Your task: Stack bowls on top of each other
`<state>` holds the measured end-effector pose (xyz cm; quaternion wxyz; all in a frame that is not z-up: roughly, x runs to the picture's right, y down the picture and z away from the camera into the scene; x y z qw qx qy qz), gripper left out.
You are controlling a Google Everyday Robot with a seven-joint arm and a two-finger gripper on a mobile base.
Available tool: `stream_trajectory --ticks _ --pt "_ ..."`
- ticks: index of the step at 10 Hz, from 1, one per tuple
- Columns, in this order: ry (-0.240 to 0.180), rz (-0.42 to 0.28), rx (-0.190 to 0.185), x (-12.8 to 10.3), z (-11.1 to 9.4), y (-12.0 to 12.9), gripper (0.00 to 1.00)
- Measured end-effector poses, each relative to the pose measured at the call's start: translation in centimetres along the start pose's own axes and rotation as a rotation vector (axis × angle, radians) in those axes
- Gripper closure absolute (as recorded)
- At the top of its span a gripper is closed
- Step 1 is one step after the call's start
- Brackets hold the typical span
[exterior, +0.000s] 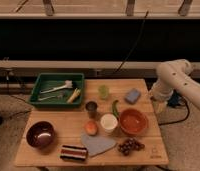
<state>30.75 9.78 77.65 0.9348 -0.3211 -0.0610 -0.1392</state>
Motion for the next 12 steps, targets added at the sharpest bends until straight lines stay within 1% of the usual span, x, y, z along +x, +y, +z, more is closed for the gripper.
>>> stream_trajectory --ticks 5,7,9,10,12 --pt "0.001 -0.001 0.005 -0.1 0.1 0.1 0.38" --pt "-0.012 -0.036 0.052 -1.0 0.6 1.1 0.38" --pt "-0.042 -0.065 0.103 -2.2 1.4 2.7 0.38" --pt "-0.062 -0.080 0.133 -2.9 1.7 2.9 0.38" --pt "-0.089 -0.096 0.169 -3.7 2.2 3.2 0.38"
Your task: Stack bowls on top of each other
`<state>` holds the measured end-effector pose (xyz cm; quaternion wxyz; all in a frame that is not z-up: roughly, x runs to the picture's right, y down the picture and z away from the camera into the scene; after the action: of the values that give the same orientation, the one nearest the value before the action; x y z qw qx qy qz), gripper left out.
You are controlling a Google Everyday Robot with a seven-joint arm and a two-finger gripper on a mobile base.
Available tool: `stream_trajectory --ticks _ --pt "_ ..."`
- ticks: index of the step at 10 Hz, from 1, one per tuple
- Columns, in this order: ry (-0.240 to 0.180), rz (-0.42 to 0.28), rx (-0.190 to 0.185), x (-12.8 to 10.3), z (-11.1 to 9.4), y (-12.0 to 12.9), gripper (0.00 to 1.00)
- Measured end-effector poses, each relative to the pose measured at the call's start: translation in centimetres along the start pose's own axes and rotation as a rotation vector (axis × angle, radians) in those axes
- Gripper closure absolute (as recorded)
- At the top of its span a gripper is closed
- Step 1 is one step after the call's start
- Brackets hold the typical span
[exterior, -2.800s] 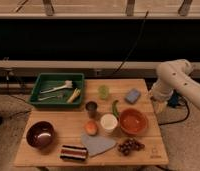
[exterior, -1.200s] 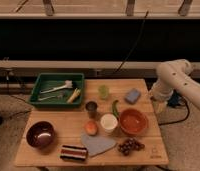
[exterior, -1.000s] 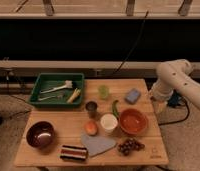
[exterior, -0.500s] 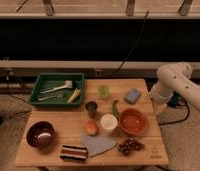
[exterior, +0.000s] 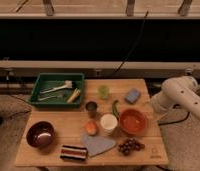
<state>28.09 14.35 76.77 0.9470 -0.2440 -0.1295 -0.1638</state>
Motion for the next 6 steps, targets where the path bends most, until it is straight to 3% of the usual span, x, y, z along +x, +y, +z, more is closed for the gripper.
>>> stream_trajectory --ticks 6 --pt "-0.097 0.001 0.066 -0.5 2.3 1.9 0.38"
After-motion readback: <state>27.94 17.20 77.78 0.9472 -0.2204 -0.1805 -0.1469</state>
